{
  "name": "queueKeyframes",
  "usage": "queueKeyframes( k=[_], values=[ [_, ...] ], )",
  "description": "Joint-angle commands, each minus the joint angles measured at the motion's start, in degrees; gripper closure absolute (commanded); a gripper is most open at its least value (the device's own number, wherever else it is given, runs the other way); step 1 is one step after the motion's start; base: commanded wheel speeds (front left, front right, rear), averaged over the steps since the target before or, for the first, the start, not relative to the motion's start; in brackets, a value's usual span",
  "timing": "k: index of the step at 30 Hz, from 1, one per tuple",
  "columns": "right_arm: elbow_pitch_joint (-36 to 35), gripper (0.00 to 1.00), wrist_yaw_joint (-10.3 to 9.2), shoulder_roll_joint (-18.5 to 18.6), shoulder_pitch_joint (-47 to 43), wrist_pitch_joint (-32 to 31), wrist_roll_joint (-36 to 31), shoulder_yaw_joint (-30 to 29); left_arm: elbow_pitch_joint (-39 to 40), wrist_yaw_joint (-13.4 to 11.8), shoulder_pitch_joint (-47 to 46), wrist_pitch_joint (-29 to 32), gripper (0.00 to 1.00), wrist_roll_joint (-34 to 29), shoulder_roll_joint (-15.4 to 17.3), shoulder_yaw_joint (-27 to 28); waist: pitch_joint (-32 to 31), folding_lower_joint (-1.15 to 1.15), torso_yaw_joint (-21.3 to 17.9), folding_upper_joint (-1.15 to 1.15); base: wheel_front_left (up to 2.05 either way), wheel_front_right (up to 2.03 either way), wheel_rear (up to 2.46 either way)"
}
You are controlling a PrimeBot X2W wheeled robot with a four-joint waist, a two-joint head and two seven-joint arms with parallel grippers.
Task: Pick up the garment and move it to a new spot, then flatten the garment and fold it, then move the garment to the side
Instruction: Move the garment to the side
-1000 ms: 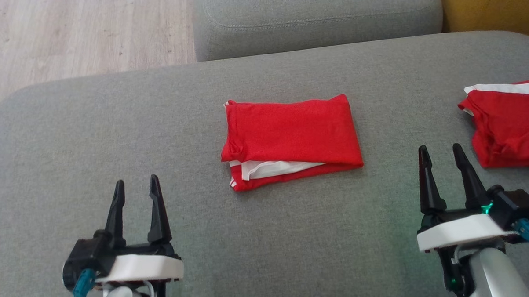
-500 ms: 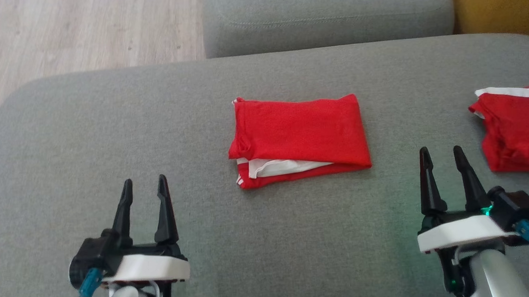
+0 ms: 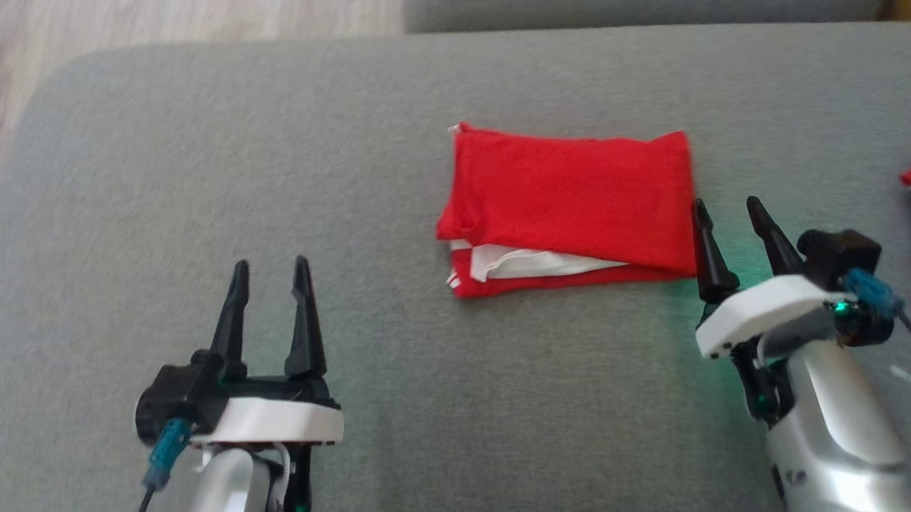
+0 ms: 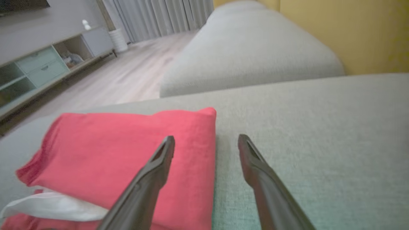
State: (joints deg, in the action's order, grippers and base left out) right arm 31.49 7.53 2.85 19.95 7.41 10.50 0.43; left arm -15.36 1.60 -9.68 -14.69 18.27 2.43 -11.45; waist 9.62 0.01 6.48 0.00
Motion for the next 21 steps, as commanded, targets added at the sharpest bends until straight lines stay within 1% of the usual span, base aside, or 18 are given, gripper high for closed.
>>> queueKeyframes(
  k=[1, 3, 4, 8, 12, 13, 14, 15, 21],
  values=[
    [0.6, 0.00, -0.04, 0.0, 3.0, -0.9, -0.2, 0.7, 1.5, 0.0, -2.5, -0.3, 0.00, 0.5, 0.4, 1.2, 1.6, -0.01, 2.0, 0.00, 0.00, 0.00, 0.00],
    [4.0, 0.00, -0.04, 0.0, 5.1, -2.0, -0.4, 0.0, 1.4, -0.1, -3.0, -0.3, 0.00, 0.8, 0.4, 0.7, 2.2, -0.01, 3.0, 0.00, 0.00, 0.00, 0.00],
    [4.0, 0.00, -0.04, 0.0, 5.1, -2.0, -0.4, 0.0, 1.4, -0.1, -3.0, -0.3, 0.00, 0.8, 0.4, 0.7, 2.2, -0.01, 3.0, 0.00, 0.00, 0.00, 0.00],
    [11.2, 0.00, -0.04, 0.0, 8.4, -4.1, 0.5, -2.1, 1.2, -0.3, -3.5, -0.3, 0.00, 1.3, 0.4, -0.1, 2.7, -0.01, 4.7, 0.00, 0.00, 0.00, 0.00],
    [17.4, 0.00, -0.04, 0.0, 10.5, -5.5, -2.0, -3.6, 1.1, -0.6, -3.7, -0.3, 0.00, 1.4, 0.4, -0.3, 2.6, -0.01, 5.7, 0.00, 0.00, 0.00, 0.00],
    [18.5, 0.42, -0.04, 0.0, 10.9, -5.4, -2.5, -3.5, 1.1, -0.7, -3.7, -0.3, 0.00, 1.4, 0.4, -0.2, 2.5, -0.01, 5.8, 0.00, 0.00, 0.00, 0.00],
    [19.3, 0.67, -0.04, 0.0, 11.2, -5.1, -3.1, -3.4, 1.0, -0.7, -3.7, -0.3, 0.00, 1.4, 0.4, -0.1, 2.3, -0.01, 5.9, 0.00, 0.00, 0.00, 0.00],
    [20.0, 1.00, -0.04, 0.0, 11.5, -4.7, -3.6, -3.2, 1.0, -0.7, -3.6, -0.3, 0.00, 1.4, 0.4, 0.0, 2.1, -0.01, 5.8, 0.00, 0.00, 0.00, 0.00],
    [22.3, 1.00, -0.04, 0.2, 12.6, -1.2, -9.7, -2.8, 1.3, -0.5, -2.8, -0.3, 0.00, 1.1, 0.4, 0.3, 0.1, -0.01, 3.4, 0.00, 0.00, 0.00, 0.00]
  ],
)
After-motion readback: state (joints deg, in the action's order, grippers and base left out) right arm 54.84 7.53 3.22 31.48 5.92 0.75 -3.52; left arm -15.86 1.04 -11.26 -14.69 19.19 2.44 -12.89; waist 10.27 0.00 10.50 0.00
